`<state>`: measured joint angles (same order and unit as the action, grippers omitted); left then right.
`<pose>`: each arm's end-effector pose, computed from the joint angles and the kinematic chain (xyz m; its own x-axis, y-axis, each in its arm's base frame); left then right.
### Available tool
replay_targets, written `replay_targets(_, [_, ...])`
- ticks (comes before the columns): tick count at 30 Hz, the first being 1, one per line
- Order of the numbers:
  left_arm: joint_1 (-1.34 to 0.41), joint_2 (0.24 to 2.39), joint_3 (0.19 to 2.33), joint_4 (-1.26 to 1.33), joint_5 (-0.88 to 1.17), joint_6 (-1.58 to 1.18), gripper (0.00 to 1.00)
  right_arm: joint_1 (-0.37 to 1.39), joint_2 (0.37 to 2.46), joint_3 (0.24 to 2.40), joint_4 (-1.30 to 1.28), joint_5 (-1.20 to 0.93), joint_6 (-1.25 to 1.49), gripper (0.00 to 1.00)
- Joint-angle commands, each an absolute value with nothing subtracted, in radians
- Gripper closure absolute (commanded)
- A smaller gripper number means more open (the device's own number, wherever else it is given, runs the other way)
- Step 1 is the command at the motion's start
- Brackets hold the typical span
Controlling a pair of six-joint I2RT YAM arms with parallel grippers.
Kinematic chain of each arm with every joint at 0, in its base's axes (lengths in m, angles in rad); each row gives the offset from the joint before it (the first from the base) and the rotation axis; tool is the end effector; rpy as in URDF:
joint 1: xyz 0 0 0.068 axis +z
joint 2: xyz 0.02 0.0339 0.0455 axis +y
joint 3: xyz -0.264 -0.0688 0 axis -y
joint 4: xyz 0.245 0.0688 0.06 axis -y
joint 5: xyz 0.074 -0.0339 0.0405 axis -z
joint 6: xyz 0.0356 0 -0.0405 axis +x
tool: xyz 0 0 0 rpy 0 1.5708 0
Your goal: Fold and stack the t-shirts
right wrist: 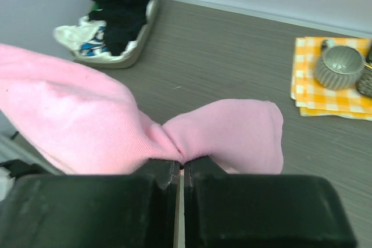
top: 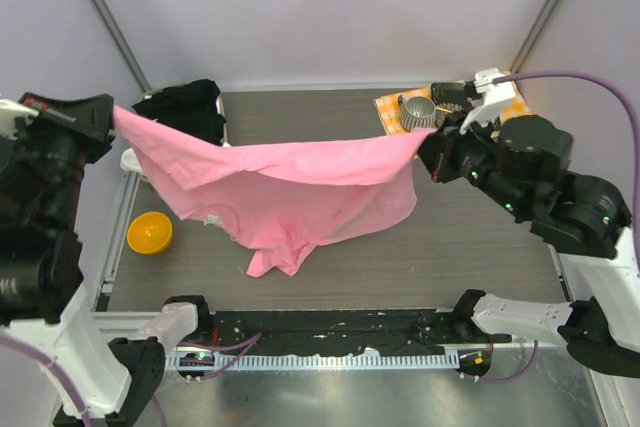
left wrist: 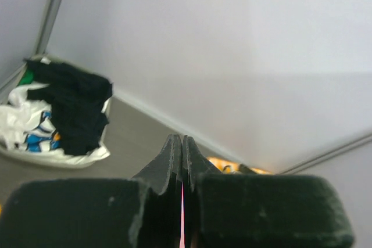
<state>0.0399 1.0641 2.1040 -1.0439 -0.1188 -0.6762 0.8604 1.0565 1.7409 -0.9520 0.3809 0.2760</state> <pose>0.0733 0.0071 0.5855 0.0958 -0.6181 -0.7802 -0.1258 0.7701 -0.6255 0.1048 0.1015 0.5164 -0.2940 0.0462 -0.9547 -0.4052 0.8986 0.1682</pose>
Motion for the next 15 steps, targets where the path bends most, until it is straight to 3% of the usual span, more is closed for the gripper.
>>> replay_targets(1, [0.023, 1.022, 2.24, -1.071, -0.031, -0.69, 1.0, 0.865, 1.012, 1.886, -0.996, 0.152, 0.238, 0.99])
replay_targets(8, [0.014, 0.979, 2.293, -0.99, 0.098, -0.739, 1.0, 0.865, 1.005, 2.02, -0.905, -0.046, 0.227, 0.99])
replay_targets(15, [0.015, 1.022, 2.303, -0.911, 0.233, -0.796, 1.0, 0.864, 1.043, 2.023, -0.833, -0.003, 0.212, 0.99])
